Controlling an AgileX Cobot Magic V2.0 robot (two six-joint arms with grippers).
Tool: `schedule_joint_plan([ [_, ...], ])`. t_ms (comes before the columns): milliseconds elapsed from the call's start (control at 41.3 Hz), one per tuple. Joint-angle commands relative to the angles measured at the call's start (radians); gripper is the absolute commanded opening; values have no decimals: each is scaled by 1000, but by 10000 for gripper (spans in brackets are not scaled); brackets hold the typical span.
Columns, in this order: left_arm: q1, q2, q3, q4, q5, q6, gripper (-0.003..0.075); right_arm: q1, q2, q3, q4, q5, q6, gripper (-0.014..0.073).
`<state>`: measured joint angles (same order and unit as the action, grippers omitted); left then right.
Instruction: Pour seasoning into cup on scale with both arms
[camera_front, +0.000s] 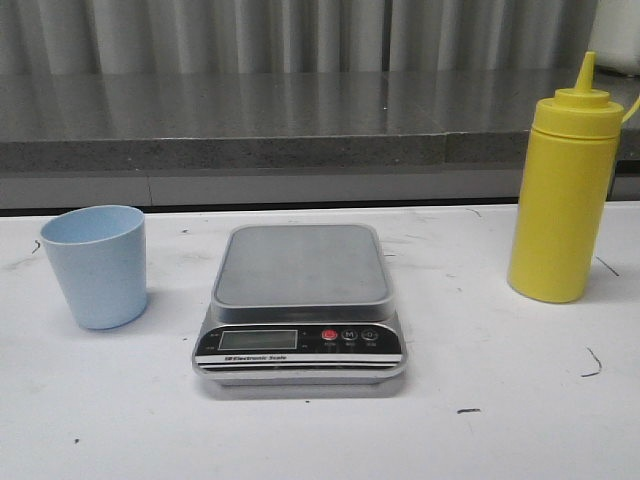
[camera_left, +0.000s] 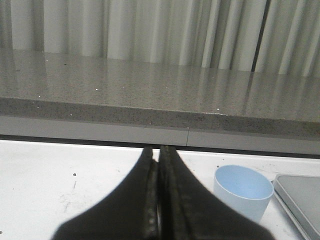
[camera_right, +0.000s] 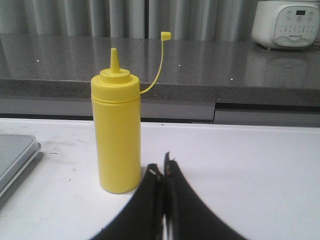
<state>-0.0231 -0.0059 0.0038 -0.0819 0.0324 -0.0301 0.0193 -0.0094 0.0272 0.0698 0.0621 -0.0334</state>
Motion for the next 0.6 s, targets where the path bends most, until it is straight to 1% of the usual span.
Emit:
schedule_joint_plan([
  [0,-8,-15,25,1,-87,-13,-20,-2,-18,-7,0,-84,-4,-67],
  [266,-8,-15,25,1,-92,-13,-20,-2,-18,-7,0,-85,-4,-67],
  [387,-8,-15,15,1,-133,-13,-20,-2,-18,-14,0,-111,-4,-67],
  [460,-8,-15,-25,-1,-121,-13,-20,-2,-18,-50,0,-97,-4,-67],
  [580,-8,-11,-141,-4,-38,-13,-20,-2,-15,-150,-1,-28,-4,-67],
])
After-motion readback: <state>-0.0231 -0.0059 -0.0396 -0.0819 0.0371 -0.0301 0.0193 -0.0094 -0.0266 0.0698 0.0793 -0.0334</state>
